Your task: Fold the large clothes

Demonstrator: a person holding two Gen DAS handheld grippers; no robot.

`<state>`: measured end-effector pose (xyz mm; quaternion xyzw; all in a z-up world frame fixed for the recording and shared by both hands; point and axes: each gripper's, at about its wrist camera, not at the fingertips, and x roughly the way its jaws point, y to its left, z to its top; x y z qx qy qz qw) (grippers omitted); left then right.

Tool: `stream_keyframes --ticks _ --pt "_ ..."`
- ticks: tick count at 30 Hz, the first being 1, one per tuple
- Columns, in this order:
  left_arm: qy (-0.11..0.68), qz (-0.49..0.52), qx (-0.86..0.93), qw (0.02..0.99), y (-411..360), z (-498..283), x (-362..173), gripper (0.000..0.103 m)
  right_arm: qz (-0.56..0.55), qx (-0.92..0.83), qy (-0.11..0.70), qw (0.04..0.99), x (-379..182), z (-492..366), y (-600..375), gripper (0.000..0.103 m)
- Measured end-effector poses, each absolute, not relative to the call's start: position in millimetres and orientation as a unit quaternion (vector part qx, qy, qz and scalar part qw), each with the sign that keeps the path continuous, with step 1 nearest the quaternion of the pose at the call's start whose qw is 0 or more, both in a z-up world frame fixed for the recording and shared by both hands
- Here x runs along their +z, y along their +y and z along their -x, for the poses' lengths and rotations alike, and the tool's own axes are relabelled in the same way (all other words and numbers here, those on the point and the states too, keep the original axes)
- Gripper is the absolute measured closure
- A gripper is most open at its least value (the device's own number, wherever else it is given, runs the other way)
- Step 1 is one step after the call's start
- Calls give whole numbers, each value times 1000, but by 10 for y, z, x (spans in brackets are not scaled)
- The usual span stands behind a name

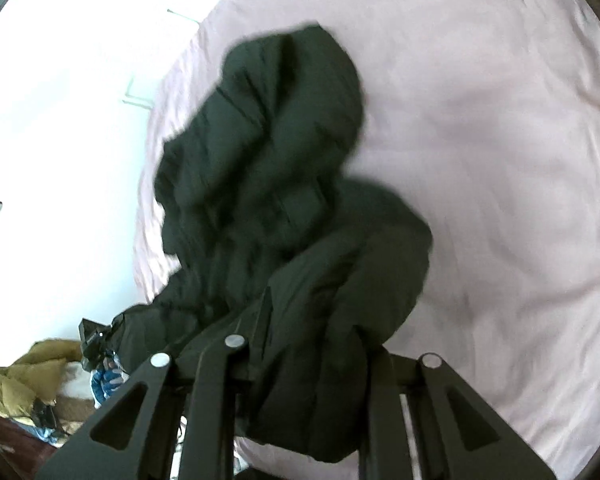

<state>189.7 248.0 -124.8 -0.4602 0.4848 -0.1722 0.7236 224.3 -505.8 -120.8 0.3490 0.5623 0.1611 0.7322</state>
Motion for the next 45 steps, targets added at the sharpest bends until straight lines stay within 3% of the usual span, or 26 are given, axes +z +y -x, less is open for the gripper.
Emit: stream_keyframes --ticks 10,22,24,27,29,32,38,45 --pt "449 447 -169 755 2409 -3365 -880 91 -415 136 489 755 -996 -3503 -5309 86" --pt "515 460 -73 719 2237 -5050 -1752 88 -464 38 506 726 -1635 -4849 -5135 78" --pt "513 468 -75 715 2220 -5135 -1870 82 -464 22 511 723 -1770 -4924 -5131 75" --pt "504 474 -86 717 2199 -5206 -1951 72 -487 15 501 716 -1893 -4961 -5121 63" --pt "492 486 -91 716 2211 -5215 -1970 65 -515 15 481 709 -1932 -4942 -5150 47" --pt "475 501 -103 716 2238 -5205 -1938 55 -522 15 469 712 -1913 -4974 -5135 33" --pt "437 505 -127 733 2305 -5129 -1704 41 -494 12 466 734 -1770 -4985 -5149 26" --pt "424 497 -126 746 2403 -5089 -1436 36 -459 -7 447 768 -1487 -4957 -5230 21"
